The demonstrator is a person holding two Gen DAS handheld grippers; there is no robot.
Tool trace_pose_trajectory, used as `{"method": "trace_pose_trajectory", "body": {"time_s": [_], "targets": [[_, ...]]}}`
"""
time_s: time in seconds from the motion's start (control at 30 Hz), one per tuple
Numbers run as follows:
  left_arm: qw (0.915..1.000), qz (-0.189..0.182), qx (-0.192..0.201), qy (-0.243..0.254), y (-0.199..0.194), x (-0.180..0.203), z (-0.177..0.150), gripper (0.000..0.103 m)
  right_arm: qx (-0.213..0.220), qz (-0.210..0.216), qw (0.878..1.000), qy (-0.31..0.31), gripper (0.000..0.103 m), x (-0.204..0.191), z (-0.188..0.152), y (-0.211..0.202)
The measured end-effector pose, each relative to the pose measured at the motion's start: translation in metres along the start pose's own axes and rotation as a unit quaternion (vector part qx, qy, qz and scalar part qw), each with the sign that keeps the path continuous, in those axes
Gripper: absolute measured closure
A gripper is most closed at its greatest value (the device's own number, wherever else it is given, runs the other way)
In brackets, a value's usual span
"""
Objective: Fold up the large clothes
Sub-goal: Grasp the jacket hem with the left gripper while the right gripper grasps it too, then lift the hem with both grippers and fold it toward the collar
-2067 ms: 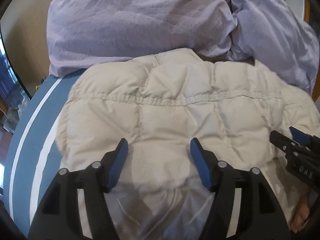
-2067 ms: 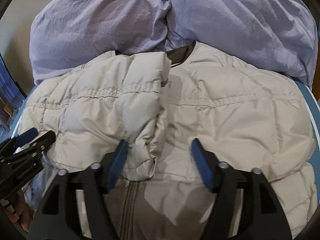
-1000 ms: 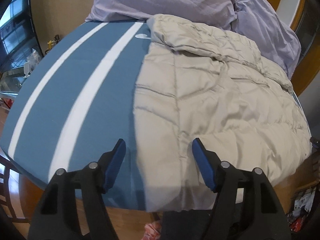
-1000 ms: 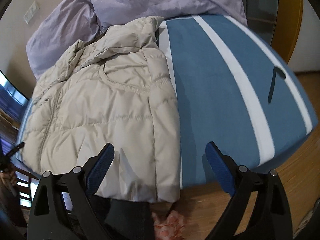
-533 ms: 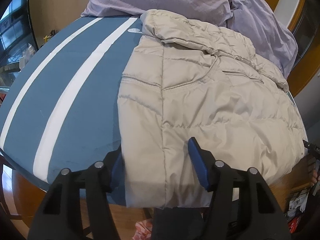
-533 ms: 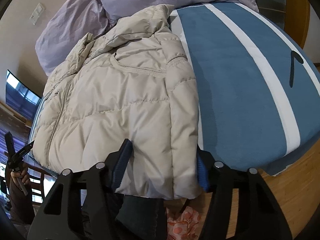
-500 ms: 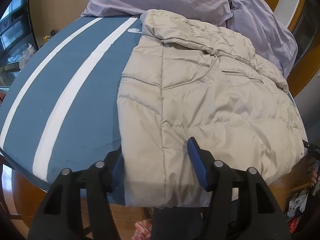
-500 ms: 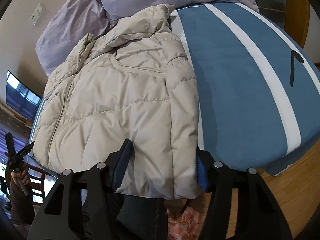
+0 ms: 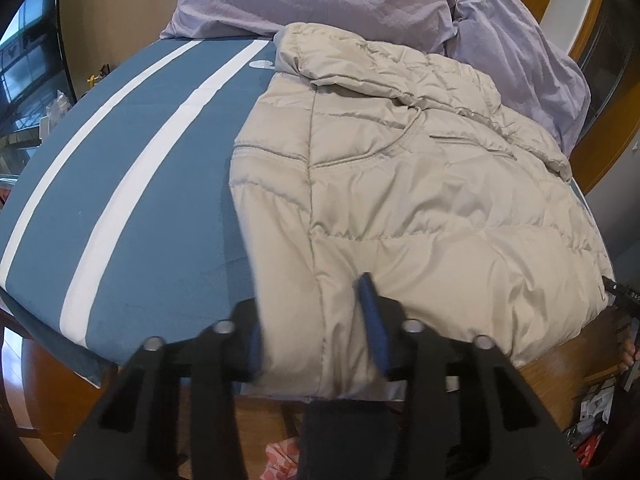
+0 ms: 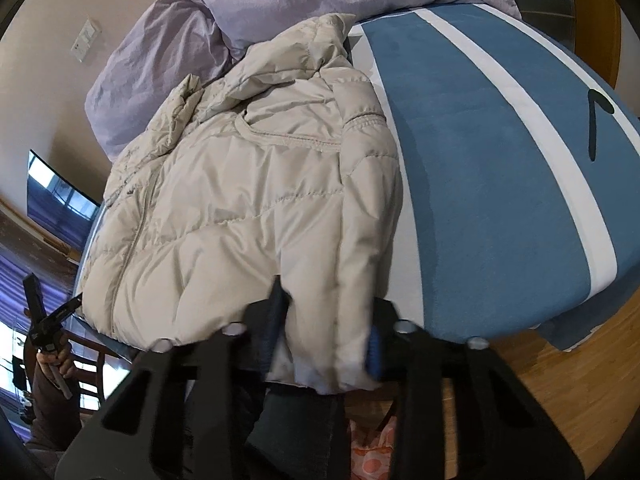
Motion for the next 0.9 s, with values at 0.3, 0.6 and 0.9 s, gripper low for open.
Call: {"method": "trace_pose_trajectory", "body": {"time_s": [0.3, 0.6, 0.9], "targets": [[0.9993, 0.002, 0.037, -0.002, -0.027, 0.003, 0.018, 0.088, 0.05, 0.011, 0.999, -0.002, 0.089, -0.014, 0.016, -0.024], [0.9954, 0.046, 0.079, 0.027, -0.056, 0.012, 0.062, 0.09, 0.108, 0.009, 0.994, -0.03, 0.089, -0.05, 0.054, -0.045], [0.9888, 0.081, 0.122, 0.03, -0.069, 0.012, 0.129, 0.09, 0.174, -0.003, 0.983, -0.054, 0.089, -0.091, 0.112, -0.058]]}}
Point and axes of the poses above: each gripper's, at about its wrist camera, not at the fingertips, and y roughly the way its jaws point, x to its right, z to its top, the point moved 5 cm from there along y, roughly the way its jaws point, and after that the axes turned 11 degrees about y, right-handed, at the moved point
